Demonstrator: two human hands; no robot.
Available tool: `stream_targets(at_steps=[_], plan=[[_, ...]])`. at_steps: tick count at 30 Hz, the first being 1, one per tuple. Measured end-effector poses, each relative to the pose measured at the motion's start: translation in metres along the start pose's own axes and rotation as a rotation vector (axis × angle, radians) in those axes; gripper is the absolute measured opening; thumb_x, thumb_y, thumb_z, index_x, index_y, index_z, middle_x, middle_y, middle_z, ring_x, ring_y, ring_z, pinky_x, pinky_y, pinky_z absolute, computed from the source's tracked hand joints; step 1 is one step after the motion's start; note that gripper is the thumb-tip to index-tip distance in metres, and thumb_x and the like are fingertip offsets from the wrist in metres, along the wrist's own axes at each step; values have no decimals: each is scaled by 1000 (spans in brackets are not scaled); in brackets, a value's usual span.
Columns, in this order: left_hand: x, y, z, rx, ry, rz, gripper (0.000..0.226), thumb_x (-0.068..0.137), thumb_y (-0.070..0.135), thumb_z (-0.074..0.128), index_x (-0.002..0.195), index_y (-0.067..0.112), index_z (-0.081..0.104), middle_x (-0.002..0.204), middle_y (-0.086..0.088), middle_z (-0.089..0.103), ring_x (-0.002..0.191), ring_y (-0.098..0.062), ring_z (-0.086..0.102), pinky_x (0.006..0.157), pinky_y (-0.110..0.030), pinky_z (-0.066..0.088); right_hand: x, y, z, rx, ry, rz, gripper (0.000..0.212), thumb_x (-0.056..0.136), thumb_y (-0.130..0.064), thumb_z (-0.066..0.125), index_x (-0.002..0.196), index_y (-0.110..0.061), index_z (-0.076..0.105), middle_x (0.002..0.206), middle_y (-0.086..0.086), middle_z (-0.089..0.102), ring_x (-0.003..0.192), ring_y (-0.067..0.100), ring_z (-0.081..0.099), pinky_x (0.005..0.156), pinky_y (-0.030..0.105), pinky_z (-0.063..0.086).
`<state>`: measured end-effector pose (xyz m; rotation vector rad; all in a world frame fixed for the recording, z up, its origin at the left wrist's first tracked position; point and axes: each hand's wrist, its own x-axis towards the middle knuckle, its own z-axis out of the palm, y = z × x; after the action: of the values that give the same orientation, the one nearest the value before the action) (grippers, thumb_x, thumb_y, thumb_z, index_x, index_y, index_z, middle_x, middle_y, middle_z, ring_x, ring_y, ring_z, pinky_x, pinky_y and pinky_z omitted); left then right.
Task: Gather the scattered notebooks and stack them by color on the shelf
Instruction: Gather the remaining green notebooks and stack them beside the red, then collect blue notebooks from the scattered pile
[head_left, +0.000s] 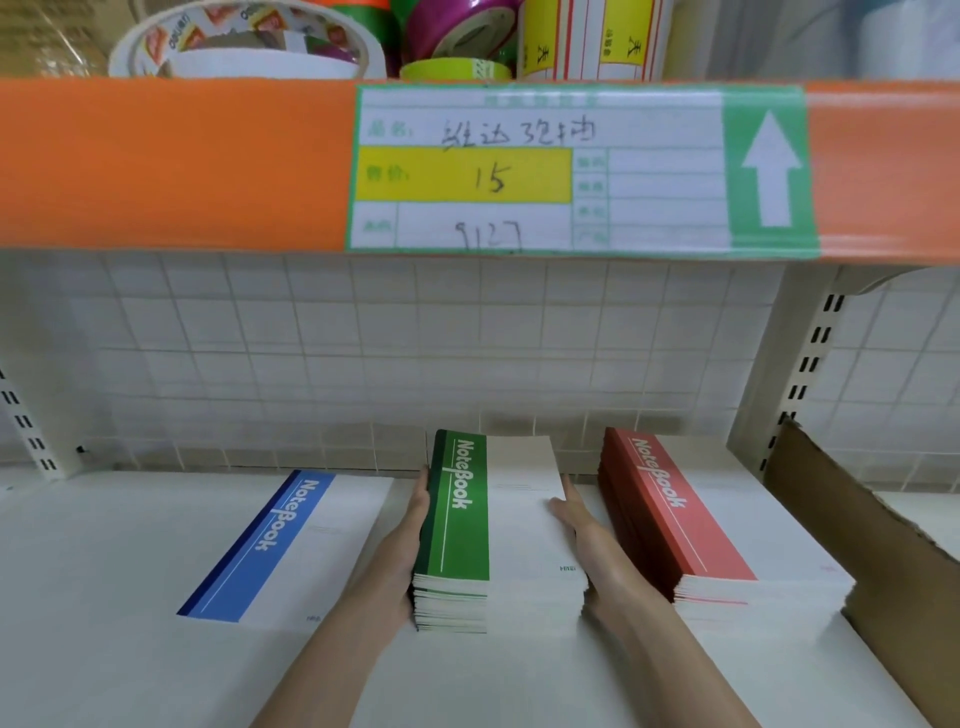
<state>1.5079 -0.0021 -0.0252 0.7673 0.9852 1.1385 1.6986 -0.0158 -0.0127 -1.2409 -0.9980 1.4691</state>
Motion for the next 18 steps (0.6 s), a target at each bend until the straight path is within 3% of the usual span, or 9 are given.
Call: stream_targets(at_steps=[3, 6, 8, 10, 12, 15, 18], plan=[[2, -2, 0, -1, -2, -17, 30, 90, 56, 45, 94, 44, 72, 89, -7, 75, 72, -21, 73, 53, -28, 55, 2, 3, -2, -37, 11, -15, 48, 100, -24, 39, 146, -36, 31, 119, -7, 63, 95, 13, 67, 62, 23, 55], [3, -2, -1, 5, 3, -13, 35, 89, 59, 49, 108, 37, 68, 90, -8, 75, 73, -22, 72, 54, -28, 54, 3, 3, -3, -16, 25, 6, 46, 100, -30, 41, 144, -35, 33, 120, -5, 63, 95, 15, 67, 60, 23, 55], [3, -2, -2, 40, -23, -2, 50, 80, 66, 55, 96, 24, 75, 89, -10, 74, 74, -23, 71, 58, -28, 54, 2, 0, -3, 28, 34, 63, 47, 97, -42, 44, 143, -31, 38, 128, 0, 61, 106, 22, 64, 70, 30, 56], [0, -1, -4, 97, -28, 19, 53, 76, 68, 55, 91, 22, 77, 92, -9, 73, 80, -23, 71, 66, -31, 54, 1, -3, -5, -15, 70, 70, 50, 97, -45, 44, 142, -25, 41, 138, 5, 53, 119, 26, 57, 92, 40, 51], [-4, 1, -7, 189, -3, 68, 49, 85, 63, 50, 103, 24, 72, 102, -7, 73, 93, -23, 69, 81, -36, 53, -5, -11, -6, -217, 129, -32, 49, 99, -37, 44, 144, -21, 37, 144, 4, 46, 127, 23, 48, 106, 37, 38], [-13, 6, -17, 379, 42, 244, 26, 99, 40, 43, 109, 33, 65, 116, 6, 67, 116, -14, 58, 106, -41, 41, -15, -26, 0, -611, 217, -220, 49, 98, -30, 47, 143, -13, 39, 145, 7, 43, 126, 21, 44, 105, 34, 36], [-31, 17, -32, 684, 90, 380, 22, 101, 25, 41, 111, 38, 56, 122, 16, 57, 119, -3, 51, 102, -20, 40, -20, -37, 19, -985, 205, -353, 46, 97, -25, 48, 141, -12, 40, 148, 12, 38, 130, 27, 43, 105, 33, 34]])
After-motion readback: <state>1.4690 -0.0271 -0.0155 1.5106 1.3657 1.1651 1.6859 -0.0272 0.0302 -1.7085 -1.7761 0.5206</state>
